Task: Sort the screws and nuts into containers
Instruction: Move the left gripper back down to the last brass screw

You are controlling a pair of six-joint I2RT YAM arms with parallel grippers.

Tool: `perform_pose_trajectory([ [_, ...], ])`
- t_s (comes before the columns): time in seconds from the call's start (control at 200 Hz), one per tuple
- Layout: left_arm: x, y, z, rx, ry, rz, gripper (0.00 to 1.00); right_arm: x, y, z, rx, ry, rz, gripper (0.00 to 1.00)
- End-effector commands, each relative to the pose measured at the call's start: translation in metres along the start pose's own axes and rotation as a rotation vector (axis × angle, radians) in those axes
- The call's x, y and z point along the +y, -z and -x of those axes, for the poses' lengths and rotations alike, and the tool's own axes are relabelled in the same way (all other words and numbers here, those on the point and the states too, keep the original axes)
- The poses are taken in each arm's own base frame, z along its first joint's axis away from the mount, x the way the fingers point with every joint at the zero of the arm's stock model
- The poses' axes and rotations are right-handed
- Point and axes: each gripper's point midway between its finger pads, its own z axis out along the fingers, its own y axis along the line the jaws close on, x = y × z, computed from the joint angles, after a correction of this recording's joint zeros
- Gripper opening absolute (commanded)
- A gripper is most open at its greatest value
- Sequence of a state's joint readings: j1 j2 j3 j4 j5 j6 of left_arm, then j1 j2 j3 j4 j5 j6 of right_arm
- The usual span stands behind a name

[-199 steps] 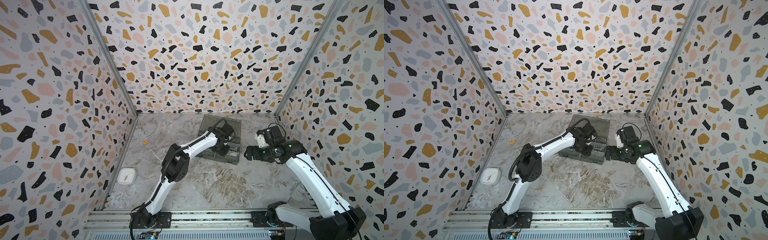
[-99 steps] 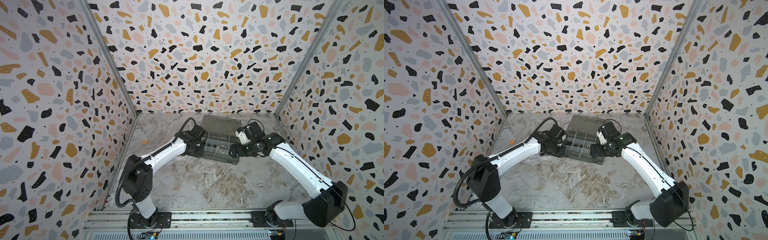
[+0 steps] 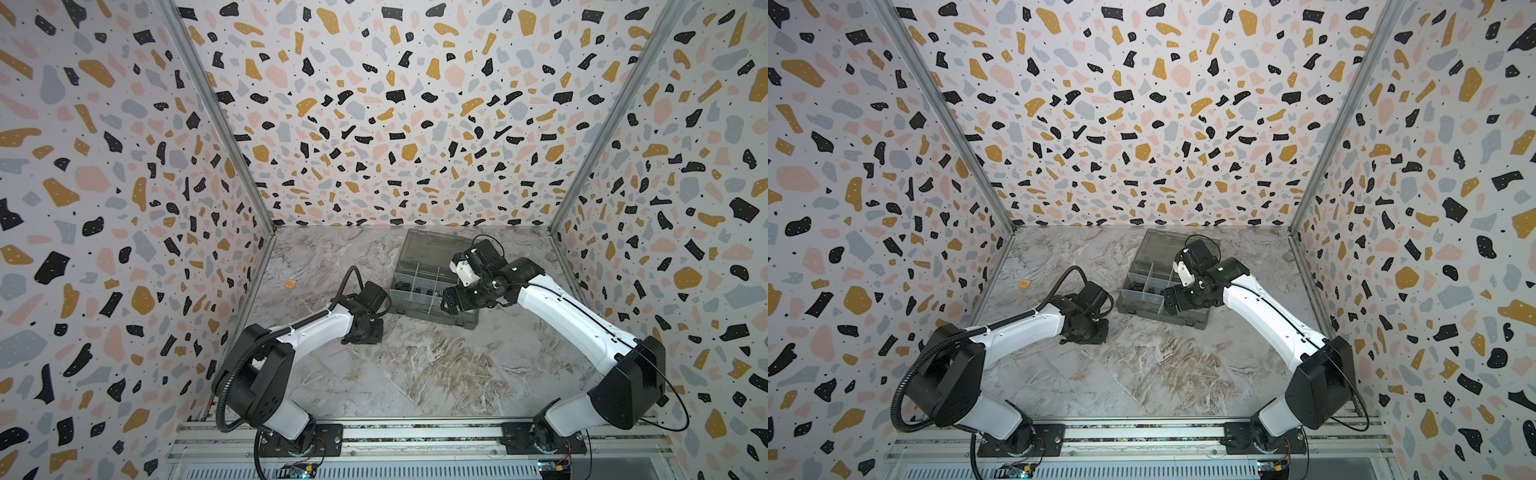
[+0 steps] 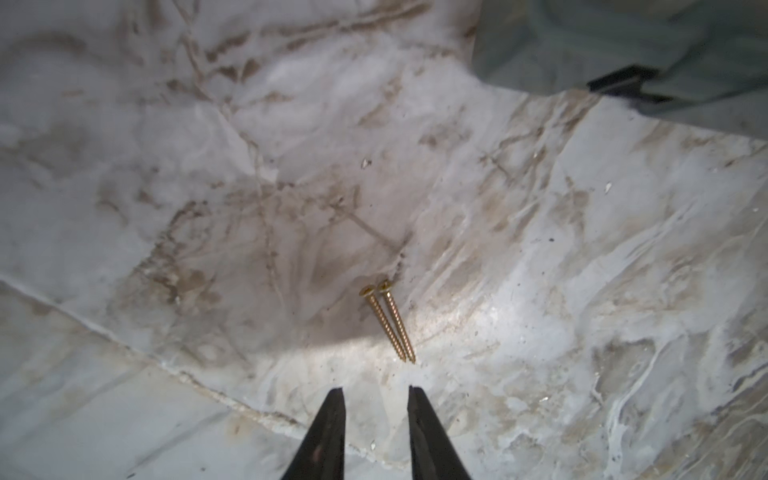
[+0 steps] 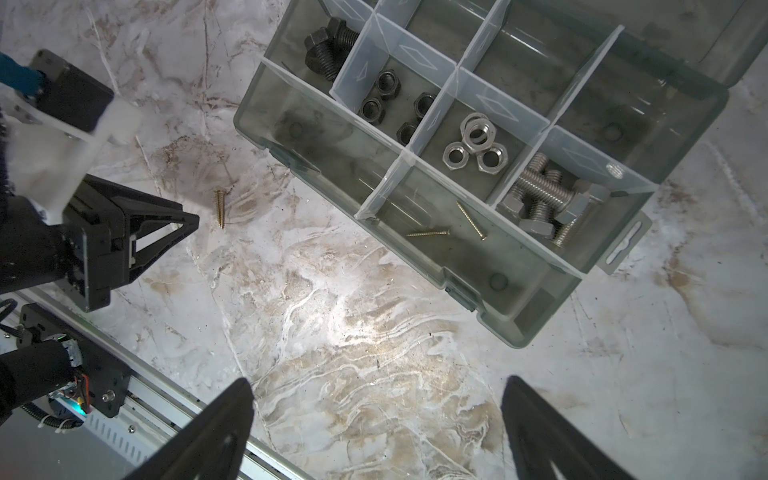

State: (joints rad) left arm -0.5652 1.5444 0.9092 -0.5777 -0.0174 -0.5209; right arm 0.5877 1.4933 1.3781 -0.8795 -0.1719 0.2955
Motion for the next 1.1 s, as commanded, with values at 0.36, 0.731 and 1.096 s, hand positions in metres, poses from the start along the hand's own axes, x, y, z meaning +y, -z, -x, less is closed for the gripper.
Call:
perform_pose_trajectory([
  [0.36, 0.007, -0.02, 0.015, -0.009, 0.011, 0.037, 0.24, 0.0, 0.014, 0.004, -0.025, 0.018, -0.023, 0.95],
  [0.731, 0.009, -0.029, 0.023, 0.014, -0.005, 0.035, 0.21, -0.006, 0.014, 0.006, -0.023, 0.013, -0.053, 0.95],
  [1.096, 0.004, -0.027, 0.029, 0.027, -0.019, 0.026, 0.2, -0.009, 0.011, 0.012, -0.019, 0.012, -0.062, 0.95],
])
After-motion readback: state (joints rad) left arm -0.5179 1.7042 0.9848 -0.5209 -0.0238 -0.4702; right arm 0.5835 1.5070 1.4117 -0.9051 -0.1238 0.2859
